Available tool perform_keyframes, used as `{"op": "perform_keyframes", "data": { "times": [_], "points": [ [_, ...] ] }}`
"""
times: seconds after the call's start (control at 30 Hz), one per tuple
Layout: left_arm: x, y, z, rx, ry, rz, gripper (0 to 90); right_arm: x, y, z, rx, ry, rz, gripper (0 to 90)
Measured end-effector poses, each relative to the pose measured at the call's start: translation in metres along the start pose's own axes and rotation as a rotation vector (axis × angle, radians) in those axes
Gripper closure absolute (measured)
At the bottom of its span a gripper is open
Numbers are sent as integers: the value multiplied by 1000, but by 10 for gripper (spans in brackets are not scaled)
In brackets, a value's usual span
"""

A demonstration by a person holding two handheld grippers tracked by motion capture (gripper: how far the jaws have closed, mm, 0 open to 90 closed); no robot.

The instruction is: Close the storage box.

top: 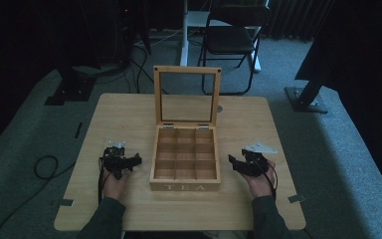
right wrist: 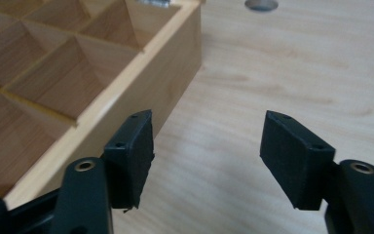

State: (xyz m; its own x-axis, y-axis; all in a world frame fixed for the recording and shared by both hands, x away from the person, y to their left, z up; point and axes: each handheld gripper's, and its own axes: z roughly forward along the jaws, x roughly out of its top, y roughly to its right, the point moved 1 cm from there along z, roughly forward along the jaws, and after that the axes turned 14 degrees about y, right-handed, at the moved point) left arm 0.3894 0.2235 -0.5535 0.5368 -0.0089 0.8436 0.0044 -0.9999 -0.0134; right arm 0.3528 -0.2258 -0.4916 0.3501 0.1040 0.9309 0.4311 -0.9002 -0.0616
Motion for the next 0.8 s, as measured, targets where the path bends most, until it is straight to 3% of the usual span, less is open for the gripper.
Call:
{"op": "perform_keyframes", "data": {
  "times": [0.53,0.8],
  "points": [
    [0,0,0,0,-2,2,16,38,-6,21,27,16,-68,382],
    [0,0,0,0,0,1,16,52,-4,31,51,37,-34,381]
  ]
}}
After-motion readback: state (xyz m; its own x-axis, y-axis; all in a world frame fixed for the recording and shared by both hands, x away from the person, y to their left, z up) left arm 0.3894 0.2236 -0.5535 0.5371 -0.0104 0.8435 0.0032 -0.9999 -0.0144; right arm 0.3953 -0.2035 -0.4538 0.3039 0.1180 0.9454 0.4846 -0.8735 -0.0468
